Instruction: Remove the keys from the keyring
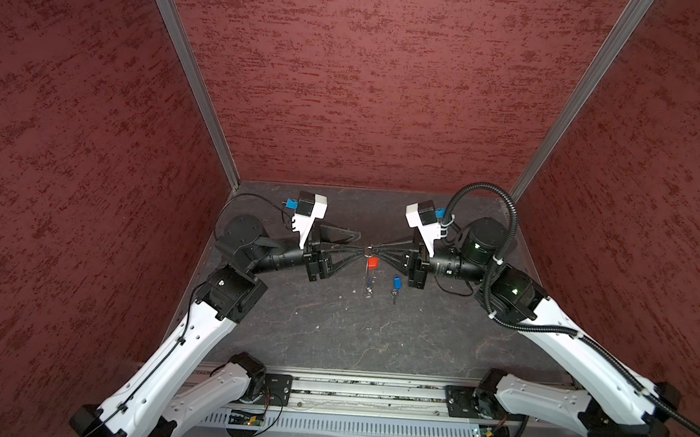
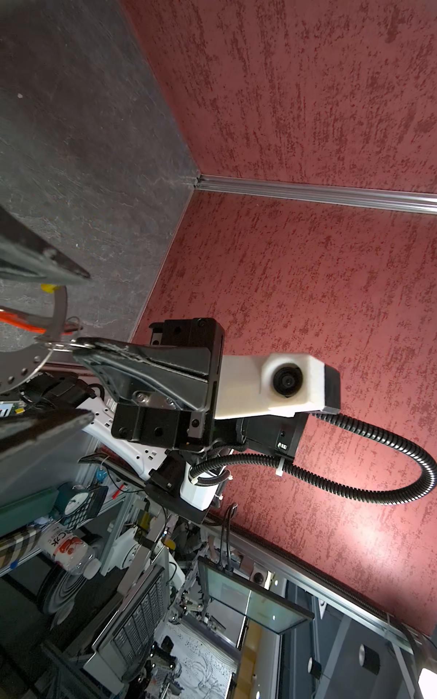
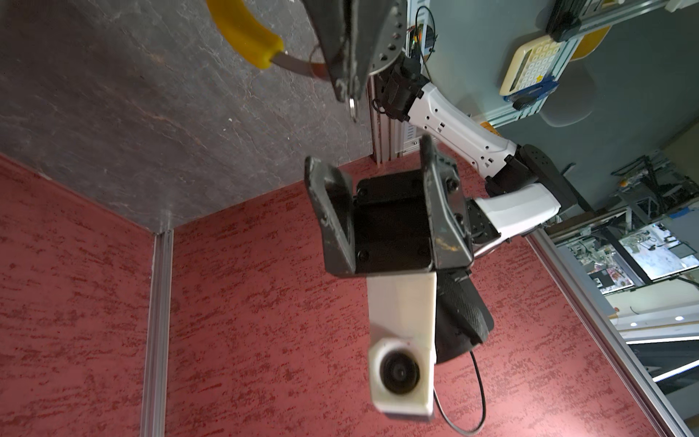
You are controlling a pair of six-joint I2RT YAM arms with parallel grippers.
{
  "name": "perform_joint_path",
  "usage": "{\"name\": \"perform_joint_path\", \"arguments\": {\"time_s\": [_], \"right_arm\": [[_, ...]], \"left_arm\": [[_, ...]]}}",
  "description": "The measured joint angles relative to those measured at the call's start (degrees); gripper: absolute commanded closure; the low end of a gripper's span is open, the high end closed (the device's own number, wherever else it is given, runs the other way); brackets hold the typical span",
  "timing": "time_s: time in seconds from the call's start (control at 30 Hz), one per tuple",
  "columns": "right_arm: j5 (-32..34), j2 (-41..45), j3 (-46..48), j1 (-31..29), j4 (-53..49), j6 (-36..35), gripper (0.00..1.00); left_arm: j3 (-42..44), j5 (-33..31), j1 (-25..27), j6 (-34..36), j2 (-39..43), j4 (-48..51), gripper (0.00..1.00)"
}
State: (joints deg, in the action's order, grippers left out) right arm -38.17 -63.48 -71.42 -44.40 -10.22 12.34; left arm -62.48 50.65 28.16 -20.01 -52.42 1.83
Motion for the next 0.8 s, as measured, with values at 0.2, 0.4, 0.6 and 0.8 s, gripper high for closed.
{"name": "perform_joint_path", "arguments": {"time_s": [0.2,0.4,0.6,0.8], "right_arm": [[-1.5,0.0,-2.5,0.2,-4.5,-1.8,1.00],[-2.9,0.0,-4.5,0.3,-8.2,-3.1,1.00],[-3.2,-0.1,-5.5,0.3,-10.3,-3.8,1.00],[-3.1,-0.7,-6.2,0.4,-11.5,-3.8,1.00]], "left_arm": [[-6.8,3.9,0.0,1.9,-3.7,8.9,0.54],[-11.1,7.8,0.0,4.1,-7.0,17.2,0.60],[-12.6,10.3,0.1,5.3,-8.3,22.1,0.66],[-13.2,11.7,0.9,5.8,-8.9,23.9,0.71]]}}
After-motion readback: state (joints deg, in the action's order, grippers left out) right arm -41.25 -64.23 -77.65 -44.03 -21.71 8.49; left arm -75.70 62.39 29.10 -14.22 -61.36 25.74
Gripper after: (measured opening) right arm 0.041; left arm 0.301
